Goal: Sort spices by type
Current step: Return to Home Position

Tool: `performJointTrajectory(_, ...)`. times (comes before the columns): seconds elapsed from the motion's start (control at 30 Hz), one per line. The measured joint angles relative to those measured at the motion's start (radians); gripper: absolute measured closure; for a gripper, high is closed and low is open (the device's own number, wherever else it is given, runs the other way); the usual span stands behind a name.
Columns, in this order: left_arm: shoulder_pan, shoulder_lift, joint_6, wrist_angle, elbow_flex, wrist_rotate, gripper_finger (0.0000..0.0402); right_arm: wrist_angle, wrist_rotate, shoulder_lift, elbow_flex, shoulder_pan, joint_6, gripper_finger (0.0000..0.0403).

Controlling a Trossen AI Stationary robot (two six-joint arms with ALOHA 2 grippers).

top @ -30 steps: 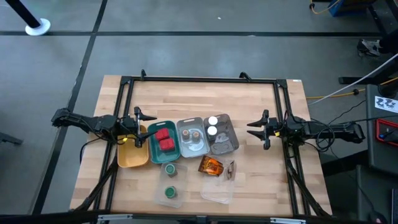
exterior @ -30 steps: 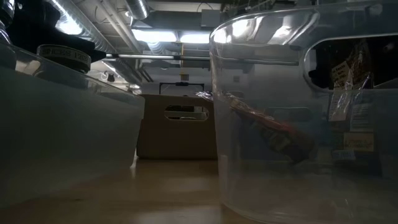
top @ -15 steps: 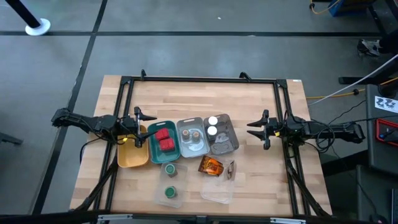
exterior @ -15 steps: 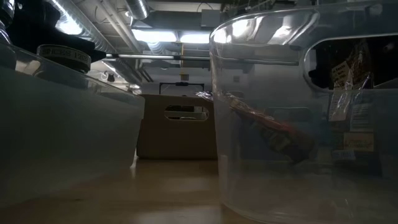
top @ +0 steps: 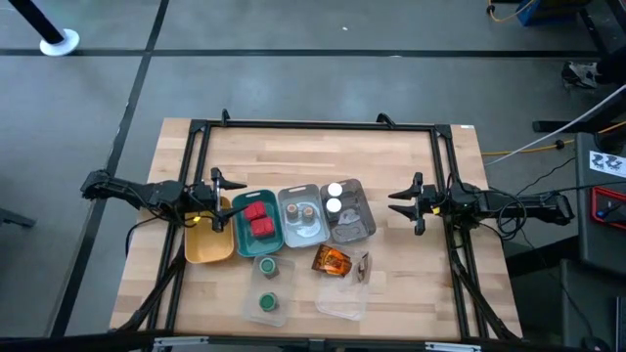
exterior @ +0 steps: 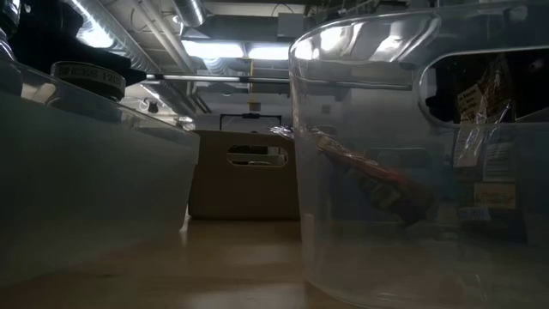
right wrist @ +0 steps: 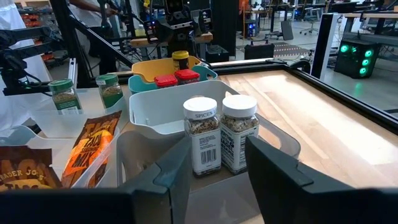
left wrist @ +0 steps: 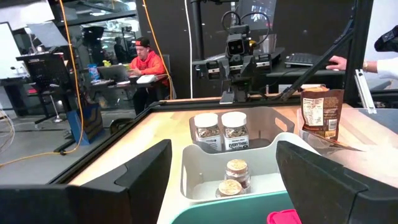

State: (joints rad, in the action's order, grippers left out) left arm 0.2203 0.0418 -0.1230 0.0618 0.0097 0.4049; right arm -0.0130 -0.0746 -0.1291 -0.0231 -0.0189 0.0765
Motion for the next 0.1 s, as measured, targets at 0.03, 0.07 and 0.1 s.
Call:
performJointTrajectory(0.03, 0.000, 0.000, 0.000, 0.000, 0.000, 0.000, 0.0128, 0.000, 0.000, 0.000, 0.000, 0.000, 0.000, 0.0253)
performJointTrajectory(0.07, 0.000, 0.000, 0.000, 0.000, 0.000, 0.000, 0.0128, 0.000, 0.000, 0.000, 0.000, 0.000, 0.000, 0.0253)
performJointTrajectory(0.1, 0.000, 0.000, 0.000, 0.000, 0.000, 0.000, 0.0128, 0.000, 0.000, 0.000, 0.000, 0.000, 0.000, 0.0253)
